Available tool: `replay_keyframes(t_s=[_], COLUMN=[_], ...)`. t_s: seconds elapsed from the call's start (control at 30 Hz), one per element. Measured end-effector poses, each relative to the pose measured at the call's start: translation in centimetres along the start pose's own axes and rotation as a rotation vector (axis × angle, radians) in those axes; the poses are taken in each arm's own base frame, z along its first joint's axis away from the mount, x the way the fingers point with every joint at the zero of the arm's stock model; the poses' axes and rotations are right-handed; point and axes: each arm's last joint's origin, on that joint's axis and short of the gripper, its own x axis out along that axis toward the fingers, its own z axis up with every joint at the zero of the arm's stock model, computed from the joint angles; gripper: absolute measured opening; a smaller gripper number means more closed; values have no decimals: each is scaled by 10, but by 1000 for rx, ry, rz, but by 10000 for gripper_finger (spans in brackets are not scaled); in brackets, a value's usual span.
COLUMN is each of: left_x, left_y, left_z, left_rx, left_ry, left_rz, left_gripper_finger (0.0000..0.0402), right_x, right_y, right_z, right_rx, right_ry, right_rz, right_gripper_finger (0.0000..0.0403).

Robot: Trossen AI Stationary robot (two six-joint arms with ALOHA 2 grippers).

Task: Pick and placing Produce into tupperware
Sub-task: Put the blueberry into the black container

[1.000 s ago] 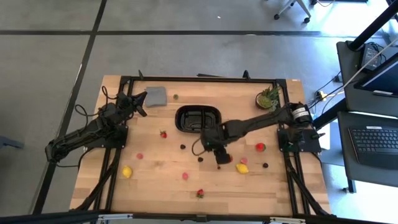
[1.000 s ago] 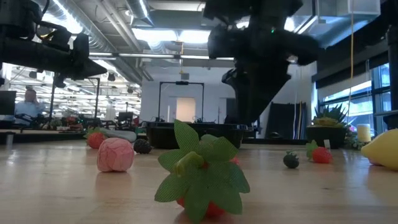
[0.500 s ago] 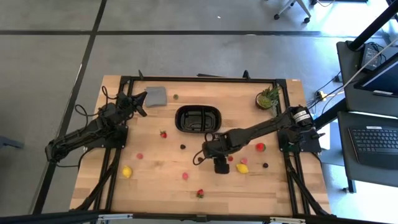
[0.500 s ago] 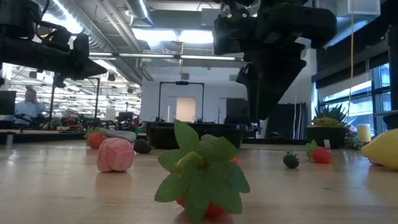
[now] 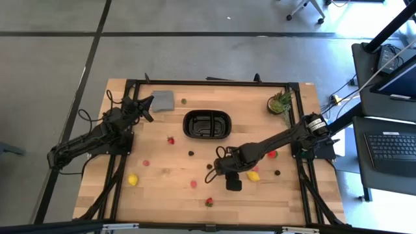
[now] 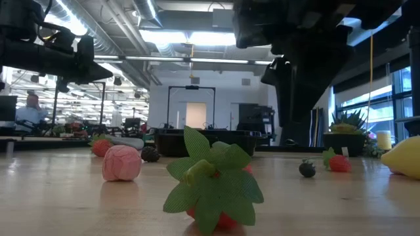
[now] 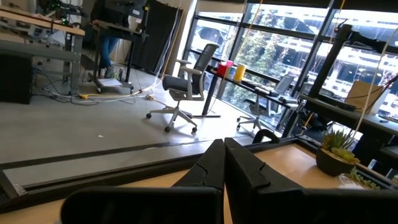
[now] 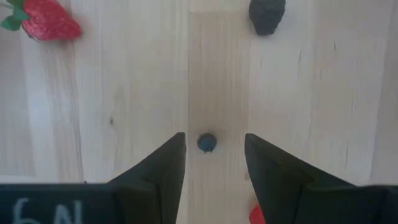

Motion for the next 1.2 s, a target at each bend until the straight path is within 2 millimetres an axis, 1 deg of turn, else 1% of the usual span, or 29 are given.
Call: replay_keyframes(t_s=[0.2,0.33,0.43,0.6,0.97,1.2], left_x=[0,0,0,0,0,0], left_y=[0,0,0,0,0,0], left_z=[0,0,0,0,0,0], left_rx=[0,0,0,0,0,0], left_ry=[0,0,0,0,0,0], left_rz=[0,0,0,0,0,0], left_gripper_finger=[0,0,0,0,0,0], right_x=[0,0,5,21,25,41], right_y=[6,6,6,6,7,6], right_z=[-2,-3,-3,-5,-6,-7], right_rx=[-19,-23,-25,-30,-52,-52], right_ry=[-9,-9,5,55,62,94], right_rz=[-27,-36,-43,-43,-44,-55], right_gripper_finger=[168,168,168,168,168,168])
